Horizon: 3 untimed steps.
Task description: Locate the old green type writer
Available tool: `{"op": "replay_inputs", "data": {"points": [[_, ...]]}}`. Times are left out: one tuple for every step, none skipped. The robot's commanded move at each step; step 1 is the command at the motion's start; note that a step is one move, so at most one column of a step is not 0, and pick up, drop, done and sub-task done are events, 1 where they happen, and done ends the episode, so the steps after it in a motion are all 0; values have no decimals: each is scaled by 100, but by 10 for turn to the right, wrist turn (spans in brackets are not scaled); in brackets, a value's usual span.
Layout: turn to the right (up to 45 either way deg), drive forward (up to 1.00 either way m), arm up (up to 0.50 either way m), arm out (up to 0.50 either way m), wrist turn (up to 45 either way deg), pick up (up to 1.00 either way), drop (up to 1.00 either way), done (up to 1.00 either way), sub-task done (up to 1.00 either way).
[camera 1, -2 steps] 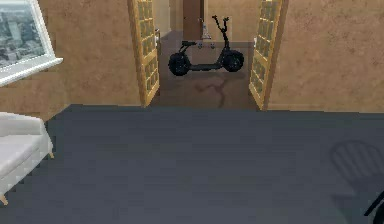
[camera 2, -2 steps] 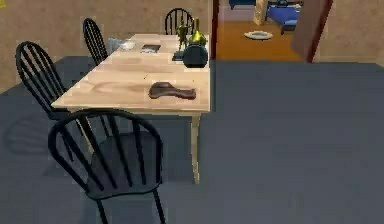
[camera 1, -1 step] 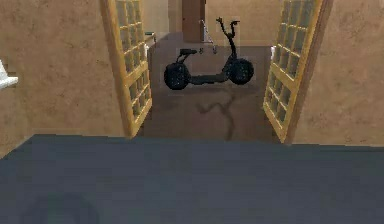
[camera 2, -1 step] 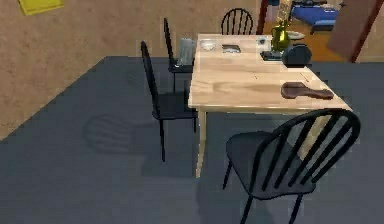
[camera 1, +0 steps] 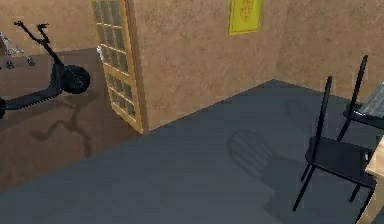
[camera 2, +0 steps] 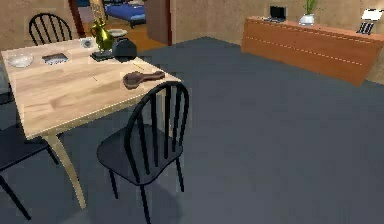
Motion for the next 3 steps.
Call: {"op": "replay_inputs", "data": {"points": [[30, 0, 0, 0, 0, 0, 0, 0, 0], [0, 100, 0, 0, 0, 0, 0, 0, 0], [0, 40, 0, 0, 0, 0, 0, 0, 0]]}}
